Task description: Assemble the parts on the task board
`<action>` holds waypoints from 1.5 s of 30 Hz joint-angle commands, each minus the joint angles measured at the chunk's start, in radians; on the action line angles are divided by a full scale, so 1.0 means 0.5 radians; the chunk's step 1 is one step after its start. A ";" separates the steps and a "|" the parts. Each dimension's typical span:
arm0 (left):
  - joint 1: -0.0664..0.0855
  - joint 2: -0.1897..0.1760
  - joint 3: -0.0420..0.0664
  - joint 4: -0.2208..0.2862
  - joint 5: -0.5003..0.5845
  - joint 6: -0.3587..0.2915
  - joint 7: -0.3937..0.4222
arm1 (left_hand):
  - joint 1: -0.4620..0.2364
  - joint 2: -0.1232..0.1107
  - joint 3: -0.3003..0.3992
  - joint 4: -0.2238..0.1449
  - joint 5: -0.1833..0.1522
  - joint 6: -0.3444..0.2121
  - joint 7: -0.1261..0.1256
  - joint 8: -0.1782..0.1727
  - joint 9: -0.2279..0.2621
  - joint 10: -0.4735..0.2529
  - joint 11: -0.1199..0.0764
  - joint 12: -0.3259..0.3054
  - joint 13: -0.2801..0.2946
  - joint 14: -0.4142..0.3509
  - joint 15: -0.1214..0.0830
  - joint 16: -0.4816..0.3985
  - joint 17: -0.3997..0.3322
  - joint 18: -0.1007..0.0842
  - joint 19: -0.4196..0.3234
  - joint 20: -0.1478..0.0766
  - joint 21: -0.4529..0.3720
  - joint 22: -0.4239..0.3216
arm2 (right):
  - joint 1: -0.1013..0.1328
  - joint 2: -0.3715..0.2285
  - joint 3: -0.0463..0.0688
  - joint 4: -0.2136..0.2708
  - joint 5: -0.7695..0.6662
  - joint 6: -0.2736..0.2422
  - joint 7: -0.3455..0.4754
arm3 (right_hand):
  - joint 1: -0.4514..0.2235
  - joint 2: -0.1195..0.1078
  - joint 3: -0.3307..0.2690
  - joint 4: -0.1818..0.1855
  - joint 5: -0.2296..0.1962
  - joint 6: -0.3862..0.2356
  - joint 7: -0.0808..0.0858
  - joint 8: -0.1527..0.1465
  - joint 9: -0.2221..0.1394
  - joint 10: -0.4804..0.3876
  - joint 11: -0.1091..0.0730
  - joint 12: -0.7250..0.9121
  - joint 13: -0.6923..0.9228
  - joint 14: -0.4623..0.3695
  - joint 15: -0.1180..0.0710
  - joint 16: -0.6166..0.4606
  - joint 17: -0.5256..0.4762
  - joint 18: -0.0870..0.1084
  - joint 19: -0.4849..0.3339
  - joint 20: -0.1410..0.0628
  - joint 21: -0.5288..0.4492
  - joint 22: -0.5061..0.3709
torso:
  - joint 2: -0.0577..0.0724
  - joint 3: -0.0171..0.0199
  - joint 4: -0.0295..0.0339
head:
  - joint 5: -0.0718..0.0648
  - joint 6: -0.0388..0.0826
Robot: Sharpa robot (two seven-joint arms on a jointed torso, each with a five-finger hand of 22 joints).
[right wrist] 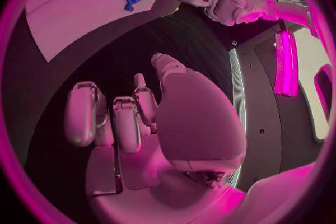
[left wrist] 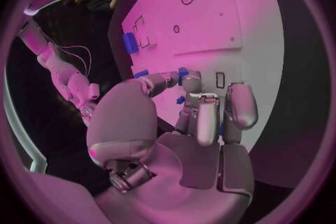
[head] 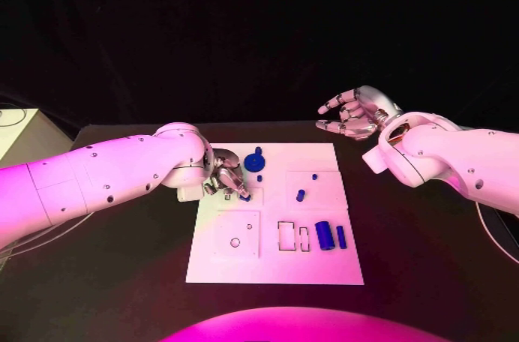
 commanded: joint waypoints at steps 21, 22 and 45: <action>0.000 -0.130 -0.010 0.146 0.085 -0.444 0.043 | -0.153 -0.052 0.319 -0.390 0.454 0.199 -0.126 0.068 0.404 0.214 -0.064 0.185 0.263 0.190 -0.065 0.091 0.448 -0.050 0.097 -0.044 0.068 0.123 | -0.003 -0.034 0.000 -0.010 -0.019 0.027 0.003 | -0.016 0.002 0.006 0.005 0.039 -0.018 0.002 0.015 -0.004 -0.004 0.000 -0.004 0.074 0.131 0.016 -0.014 0.253 0.038 -0.009 0.004 -0.016 0.120 | -0.003 0.0010 0.003 | 0.009 -0.005; 0.000 -0.132 -0.015 0.149 0.070 -0.454 0.040 | -0.153 -0.052 0.319 -0.390 0.454 0.199 -0.126 0.068 0.404 0.214 -0.064 0.185 0.263 0.190 -0.065 0.091 0.448 -0.050 0.097 -0.044 0.068 0.123 | -0.003 -0.034 0.000 -0.012 -0.019 0.027 0.003 | -0.016 0.001 0.007 0.004 0.044 -0.018 0.002 0.015 -0.004 -0.005 0.000 -0.005 0.073 0.131 0.016 -0.015 0.252 0.038 -0.010 0.004 -0.018 0.119 | -0.003 0.0015 0.004 | 0.009 -0.005; -0.033 -0.124 -0.104 0.174 -0.161 -0.597 0.026 | -0.154 -0.051 0.326 -0.398 0.464 0.205 -0.131 0.070 0.409 0.225 -0.069 0.194 0.279 0.191 -0.069 0.095 0.454 -0.054 0.109 -0.049 0.075 0.139 | -0.003 -0.020 0.000 -0.071 -0.010 -0.013 0.049 | -0.015 -0.008 0.025 0.001 0.068 -0.031 0.003 0.022 -0.008 -0.135 0.000 -0.141 -0.060 0.096 0.017 -0.080 0.155 0.069 -0.070 0.003 -0.176 0.025 | -0.011 0.0075 0.007 | 0.024 -0.010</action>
